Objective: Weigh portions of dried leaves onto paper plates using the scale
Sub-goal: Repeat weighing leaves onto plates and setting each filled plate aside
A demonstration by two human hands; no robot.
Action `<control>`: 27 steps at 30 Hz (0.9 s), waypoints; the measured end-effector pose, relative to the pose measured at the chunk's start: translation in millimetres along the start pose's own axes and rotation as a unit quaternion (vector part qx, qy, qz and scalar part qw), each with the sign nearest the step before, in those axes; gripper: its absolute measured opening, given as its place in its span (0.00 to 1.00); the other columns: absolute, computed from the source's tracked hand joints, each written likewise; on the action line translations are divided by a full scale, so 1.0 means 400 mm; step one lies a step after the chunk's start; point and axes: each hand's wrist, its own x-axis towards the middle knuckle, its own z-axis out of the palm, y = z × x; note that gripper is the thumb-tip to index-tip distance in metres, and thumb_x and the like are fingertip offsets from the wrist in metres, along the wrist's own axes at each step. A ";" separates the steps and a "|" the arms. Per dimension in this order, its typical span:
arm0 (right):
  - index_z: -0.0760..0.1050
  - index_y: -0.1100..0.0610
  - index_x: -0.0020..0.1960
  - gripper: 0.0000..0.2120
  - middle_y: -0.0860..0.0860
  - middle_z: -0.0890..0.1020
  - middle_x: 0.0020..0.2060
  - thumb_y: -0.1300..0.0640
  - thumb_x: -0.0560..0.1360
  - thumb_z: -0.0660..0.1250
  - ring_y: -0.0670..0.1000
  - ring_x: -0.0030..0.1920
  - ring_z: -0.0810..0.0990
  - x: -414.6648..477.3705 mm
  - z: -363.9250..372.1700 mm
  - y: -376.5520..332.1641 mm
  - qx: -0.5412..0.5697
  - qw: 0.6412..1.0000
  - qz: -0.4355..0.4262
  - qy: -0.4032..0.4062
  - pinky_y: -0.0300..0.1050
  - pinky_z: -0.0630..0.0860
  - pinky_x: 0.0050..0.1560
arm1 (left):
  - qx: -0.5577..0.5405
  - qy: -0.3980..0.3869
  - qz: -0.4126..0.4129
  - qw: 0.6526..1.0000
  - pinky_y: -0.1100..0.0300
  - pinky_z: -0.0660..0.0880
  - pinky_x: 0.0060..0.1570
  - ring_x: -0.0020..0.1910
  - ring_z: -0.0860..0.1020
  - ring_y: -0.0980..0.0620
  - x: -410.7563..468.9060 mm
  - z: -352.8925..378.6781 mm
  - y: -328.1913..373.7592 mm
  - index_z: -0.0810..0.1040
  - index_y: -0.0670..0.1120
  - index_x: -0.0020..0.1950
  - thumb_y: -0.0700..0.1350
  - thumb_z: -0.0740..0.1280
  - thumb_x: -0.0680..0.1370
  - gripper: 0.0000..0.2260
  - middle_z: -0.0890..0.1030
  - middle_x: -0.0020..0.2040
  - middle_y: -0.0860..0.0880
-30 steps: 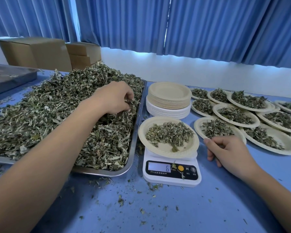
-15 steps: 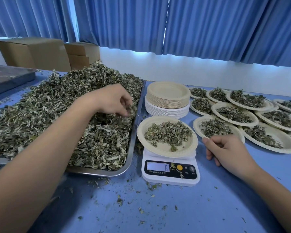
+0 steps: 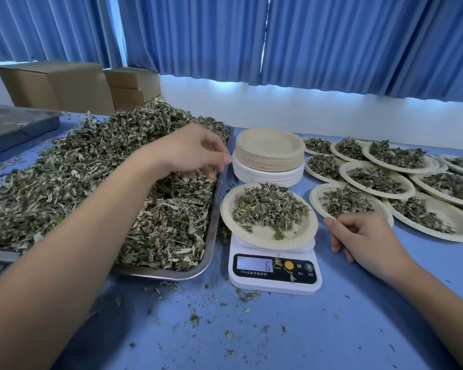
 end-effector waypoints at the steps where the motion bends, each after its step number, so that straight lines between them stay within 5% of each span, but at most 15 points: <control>1: 0.76 0.55 0.30 0.23 0.53 0.82 0.27 0.51 0.82 0.65 0.51 0.22 0.74 0.001 0.000 0.000 0.000 1.000 0.001 0.000 0.41 0.73 0.27 | 0.052 -0.027 -0.022 0.998 0.60 0.75 0.32 0.39 0.86 0.54 0.004 -0.004 -0.015 0.83 0.50 0.51 0.50 0.71 0.79 0.05 0.87 0.43 0.52; 6: 0.76 0.54 0.30 0.22 0.53 0.82 0.27 0.51 0.82 0.65 0.50 0.22 0.74 0.002 0.003 0.001 -0.009 1.000 0.002 -0.002 0.42 0.73 0.28 | 0.253 -0.150 -0.148 0.944 0.55 0.78 0.48 0.41 0.82 0.51 0.018 0.017 -0.100 0.83 0.44 0.48 0.50 0.74 0.76 0.10 0.85 0.46 0.49; 10: 0.76 0.55 0.30 0.23 0.53 0.82 0.27 0.51 0.83 0.65 0.51 0.22 0.73 0.004 0.002 0.005 -0.002 1.000 0.003 -0.004 0.41 0.72 0.27 | 0.295 -0.192 -0.147 0.924 0.52 0.76 0.58 0.47 0.79 0.55 0.021 0.035 -0.104 0.83 0.41 0.51 0.43 0.73 0.77 0.06 0.82 0.47 0.55; 12: 0.76 0.55 0.30 0.23 0.53 0.81 0.27 0.51 0.83 0.65 0.51 0.22 0.73 0.004 0.002 0.003 -0.002 1.000 0.001 -0.006 0.41 0.72 0.27 | 0.299 -0.184 -0.126 0.928 0.54 0.75 0.57 0.44 0.78 0.60 0.027 0.044 -0.105 0.83 0.37 0.52 0.38 0.72 0.77 0.06 0.81 0.42 0.60; 16: 0.76 0.55 0.30 0.22 0.53 0.82 0.27 0.52 0.83 0.65 0.50 0.22 0.73 0.004 0.002 0.003 -0.003 1.000 0.001 -0.005 0.40 0.72 0.27 | 0.279 -0.125 -0.103 0.946 0.51 0.80 0.46 0.40 0.81 0.53 0.027 0.040 -0.105 0.85 0.39 0.46 0.39 0.76 0.74 0.03 0.82 0.36 0.57; 20: 0.76 0.55 0.30 0.23 0.53 0.82 0.27 0.52 0.83 0.65 0.50 0.22 0.74 0.004 0.002 0.001 -0.005 1.000 -0.001 -0.005 0.40 0.72 0.27 | 0.238 0.047 -0.059 0.968 0.55 0.76 0.40 0.37 0.80 0.52 0.037 0.034 -0.080 0.84 0.50 0.38 0.43 0.77 0.73 0.06 0.82 0.35 0.53; 25: 0.76 0.54 0.30 0.22 0.53 0.82 0.27 0.51 0.83 0.65 0.50 0.22 0.73 0.005 0.003 0.002 -0.008 1.000 -0.003 -0.004 0.39 0.72 0.28 | 0.285 -0.181 -0.105 0.935 0.64 0.71 0.28 0.28 0.75 0.58 0.018 0.060 -0.068 0.82 0.46 0.50 0.43 0.75 0.73 0.07 0.80 0.36 0.52; 27: 0.76 0.55 0.30 0.22 0.53 0.82 0.27 0.51 0.82 0.65 0.50 0.22 0.73 0.004 0.003 0.001 -0.005 1.000 -0.001 -0.004 0.40 0.72 0.27 | 0.299 -0.176 -0.100 0.932 0.62 0.70 0.33 0.33 0.74 0.53 0.017 0.070 -0.071 0.82 0.43 0.49 0.39 0.75 0.73 0.07 0.78 0.36 0.53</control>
